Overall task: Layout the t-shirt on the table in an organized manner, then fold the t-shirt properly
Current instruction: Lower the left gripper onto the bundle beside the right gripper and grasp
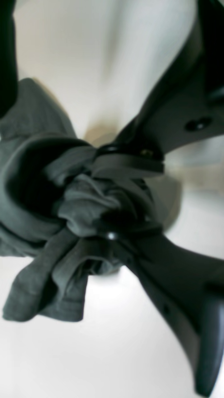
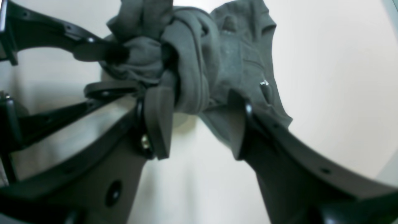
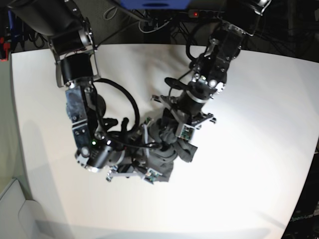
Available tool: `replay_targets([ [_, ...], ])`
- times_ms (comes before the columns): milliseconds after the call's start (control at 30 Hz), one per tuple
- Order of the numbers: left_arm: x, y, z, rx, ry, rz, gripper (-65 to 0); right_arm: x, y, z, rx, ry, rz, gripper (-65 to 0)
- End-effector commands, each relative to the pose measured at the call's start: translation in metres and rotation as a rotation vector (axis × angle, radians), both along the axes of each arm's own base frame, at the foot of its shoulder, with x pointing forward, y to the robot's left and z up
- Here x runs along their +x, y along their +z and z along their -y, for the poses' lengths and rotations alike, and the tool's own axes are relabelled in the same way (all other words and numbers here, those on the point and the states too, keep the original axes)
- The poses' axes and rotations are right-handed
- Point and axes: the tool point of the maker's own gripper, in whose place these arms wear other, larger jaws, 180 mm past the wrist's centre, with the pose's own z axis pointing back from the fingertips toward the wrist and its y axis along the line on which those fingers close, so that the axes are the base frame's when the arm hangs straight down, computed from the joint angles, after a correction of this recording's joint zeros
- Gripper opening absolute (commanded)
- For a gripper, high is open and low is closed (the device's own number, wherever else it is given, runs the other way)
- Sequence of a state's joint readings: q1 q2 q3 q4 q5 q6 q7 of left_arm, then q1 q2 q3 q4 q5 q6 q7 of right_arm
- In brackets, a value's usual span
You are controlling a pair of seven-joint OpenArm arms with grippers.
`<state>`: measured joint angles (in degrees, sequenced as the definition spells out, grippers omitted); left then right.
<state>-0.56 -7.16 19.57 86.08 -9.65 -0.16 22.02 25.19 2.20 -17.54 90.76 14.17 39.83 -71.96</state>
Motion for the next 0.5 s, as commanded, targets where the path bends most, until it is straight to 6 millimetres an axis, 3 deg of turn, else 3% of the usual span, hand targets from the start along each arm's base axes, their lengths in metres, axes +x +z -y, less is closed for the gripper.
replay_targets([
  [0,0.009,0.016,0.001,-0.019,0.005,0.054,-43.8,0.009,0.019,-0.005,0.027,0.012,0.053,-35.2],
  [333,0.008,0.013,0.001,-0.014,0.005,0.041,-44.2,0.010,0.020,-0.006,0.028,0.014,0.056,-35.2],
  [467,0.005,-0.002,-0.002,-0.004,0.011,0.004,-48.2,0.010,0.021,-0.009,0.033,0.016,0.058,-35.2],
])
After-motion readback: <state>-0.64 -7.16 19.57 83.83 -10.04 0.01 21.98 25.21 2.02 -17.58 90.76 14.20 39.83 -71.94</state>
